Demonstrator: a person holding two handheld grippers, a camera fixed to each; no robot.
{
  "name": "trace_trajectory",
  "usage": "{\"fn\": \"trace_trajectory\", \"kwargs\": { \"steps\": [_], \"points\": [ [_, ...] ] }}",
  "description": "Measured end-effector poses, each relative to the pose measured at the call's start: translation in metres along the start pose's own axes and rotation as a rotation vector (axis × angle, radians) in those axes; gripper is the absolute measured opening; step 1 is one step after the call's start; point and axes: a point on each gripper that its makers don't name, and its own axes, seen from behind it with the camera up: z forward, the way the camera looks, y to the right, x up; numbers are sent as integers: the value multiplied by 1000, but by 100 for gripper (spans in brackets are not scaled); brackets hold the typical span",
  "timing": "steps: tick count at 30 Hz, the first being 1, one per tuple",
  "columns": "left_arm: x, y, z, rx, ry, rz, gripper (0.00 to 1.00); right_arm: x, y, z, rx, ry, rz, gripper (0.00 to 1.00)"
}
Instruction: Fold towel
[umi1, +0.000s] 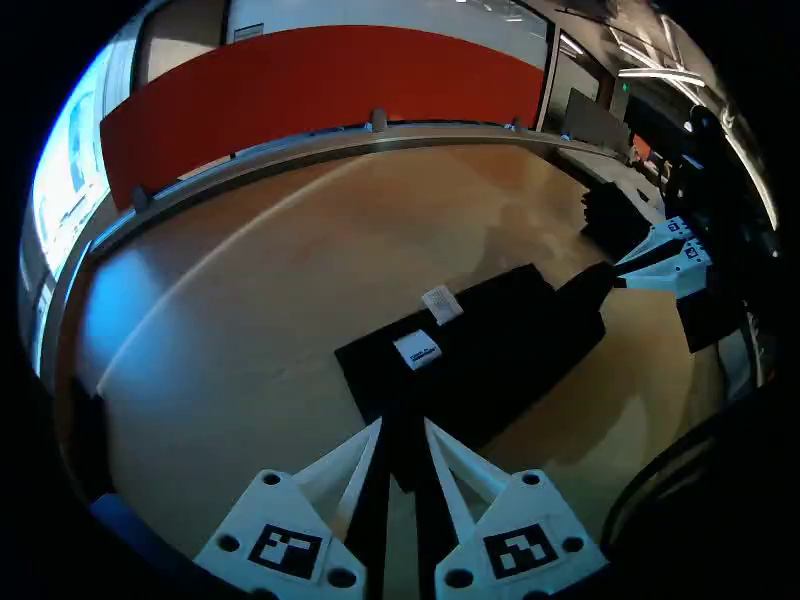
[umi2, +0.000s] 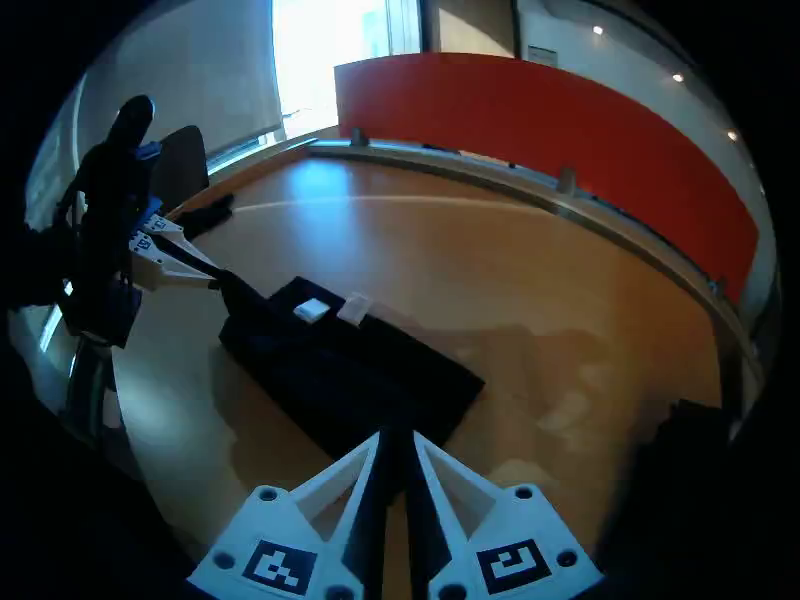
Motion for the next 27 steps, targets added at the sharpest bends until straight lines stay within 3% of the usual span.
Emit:
{"fn": "trace_trajectory", "kwargs": {
  "steps": [15,27],
  "points": [
    [-4,-15,42,17,-35,1,15,-9,20,34,-28,-44,61,9],
    [3,-31,59,81,-38,32,30,-12,35,54,-88,-66,81,15]
  ]
}}
